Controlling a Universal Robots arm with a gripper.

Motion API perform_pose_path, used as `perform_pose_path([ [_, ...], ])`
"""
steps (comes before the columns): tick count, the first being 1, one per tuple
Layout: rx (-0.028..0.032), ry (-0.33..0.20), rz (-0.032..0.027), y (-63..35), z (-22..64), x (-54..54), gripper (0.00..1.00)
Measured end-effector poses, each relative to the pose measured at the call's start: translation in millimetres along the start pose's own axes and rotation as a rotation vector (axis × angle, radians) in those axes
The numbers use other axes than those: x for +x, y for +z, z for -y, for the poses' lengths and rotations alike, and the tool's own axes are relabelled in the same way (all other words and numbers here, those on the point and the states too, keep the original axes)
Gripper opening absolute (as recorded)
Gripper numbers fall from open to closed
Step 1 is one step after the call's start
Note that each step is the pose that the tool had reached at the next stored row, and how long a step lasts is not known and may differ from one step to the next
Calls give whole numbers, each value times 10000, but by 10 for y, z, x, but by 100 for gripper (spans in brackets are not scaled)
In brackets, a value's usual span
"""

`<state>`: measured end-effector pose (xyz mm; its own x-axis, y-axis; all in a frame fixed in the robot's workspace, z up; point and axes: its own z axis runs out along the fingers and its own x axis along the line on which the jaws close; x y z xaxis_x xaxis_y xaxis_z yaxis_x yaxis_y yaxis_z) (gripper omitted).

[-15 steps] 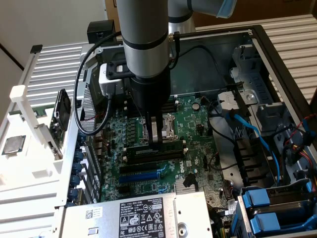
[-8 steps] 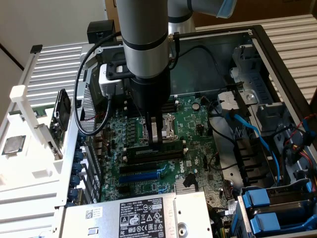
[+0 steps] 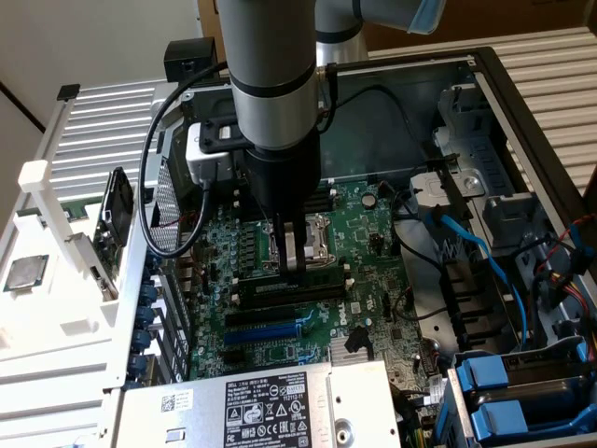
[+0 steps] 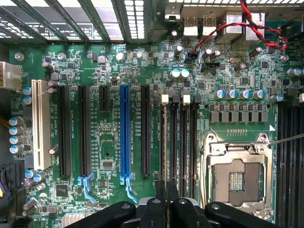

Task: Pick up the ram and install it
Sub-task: 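Insert the ram into the slot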

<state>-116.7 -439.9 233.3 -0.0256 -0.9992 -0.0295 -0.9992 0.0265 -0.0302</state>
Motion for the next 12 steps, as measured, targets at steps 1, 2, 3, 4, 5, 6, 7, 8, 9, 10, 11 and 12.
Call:
perform_pose_path([
  [1,0,-5,1,1,0,0,13],
  [2,0,-11,1,1,0,0,13],
  [3,-1,-17,1,1,0,0,13],
  [4,-1,-22,1,2,0,0,13],
  [5,0,-27,1,3,0,-1,13],
  [6,1,-33,4,6,0,-4,13],
  [7,1,-35,3,7,0,-5,13],
  [8,-1,-37,2,7,-1,-7,13],
  [9,-2,-39,1,7,-1,-7,13],
  [10,-3,-41,-1,7,-1,-7,13],
  [11,-2,-43,0,9,-1,-7,13],
  [12,-2,-44,1,11,-1,-7,13],
])
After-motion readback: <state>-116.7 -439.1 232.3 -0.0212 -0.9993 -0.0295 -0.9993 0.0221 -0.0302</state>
